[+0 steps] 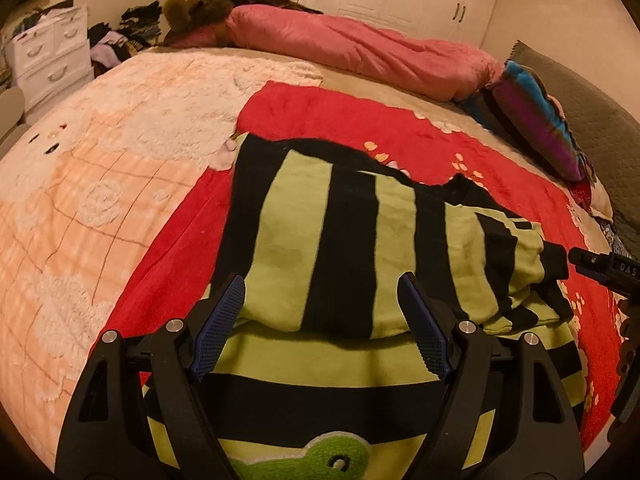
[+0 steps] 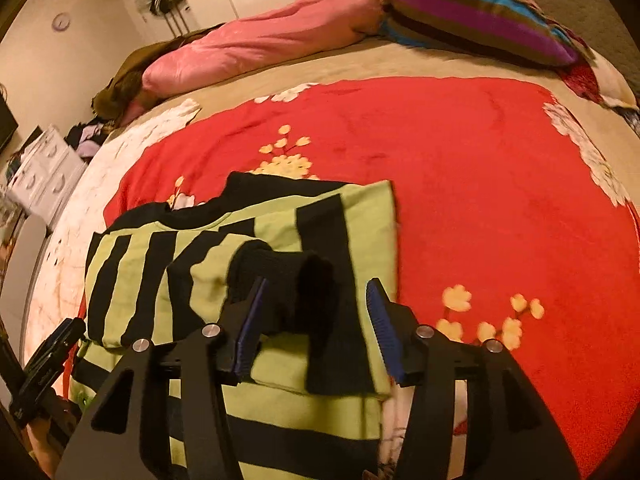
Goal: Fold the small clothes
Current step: 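Press the folded cuff flat onto the sweater with the right gripper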
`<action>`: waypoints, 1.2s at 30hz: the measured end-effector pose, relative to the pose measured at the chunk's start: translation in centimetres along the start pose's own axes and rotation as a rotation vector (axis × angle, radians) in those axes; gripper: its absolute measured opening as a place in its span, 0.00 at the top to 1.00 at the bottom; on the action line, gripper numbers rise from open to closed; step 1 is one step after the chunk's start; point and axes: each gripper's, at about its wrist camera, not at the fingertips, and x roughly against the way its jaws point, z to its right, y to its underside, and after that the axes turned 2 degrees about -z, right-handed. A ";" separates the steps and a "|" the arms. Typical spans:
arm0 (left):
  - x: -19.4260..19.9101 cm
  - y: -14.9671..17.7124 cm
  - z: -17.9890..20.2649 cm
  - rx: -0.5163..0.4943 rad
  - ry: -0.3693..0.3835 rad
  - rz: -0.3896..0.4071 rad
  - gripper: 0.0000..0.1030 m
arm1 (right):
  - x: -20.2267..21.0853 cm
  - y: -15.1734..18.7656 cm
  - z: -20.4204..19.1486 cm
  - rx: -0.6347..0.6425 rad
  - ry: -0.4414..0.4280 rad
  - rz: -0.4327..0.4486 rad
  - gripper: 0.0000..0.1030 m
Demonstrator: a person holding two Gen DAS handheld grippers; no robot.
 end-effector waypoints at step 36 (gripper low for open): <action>-4.4 0.5 1.4 -0.059 0.001 -0.106 0.31 | -6.0 1.0 -5.7 0.163 -0.021 -0.098 0.50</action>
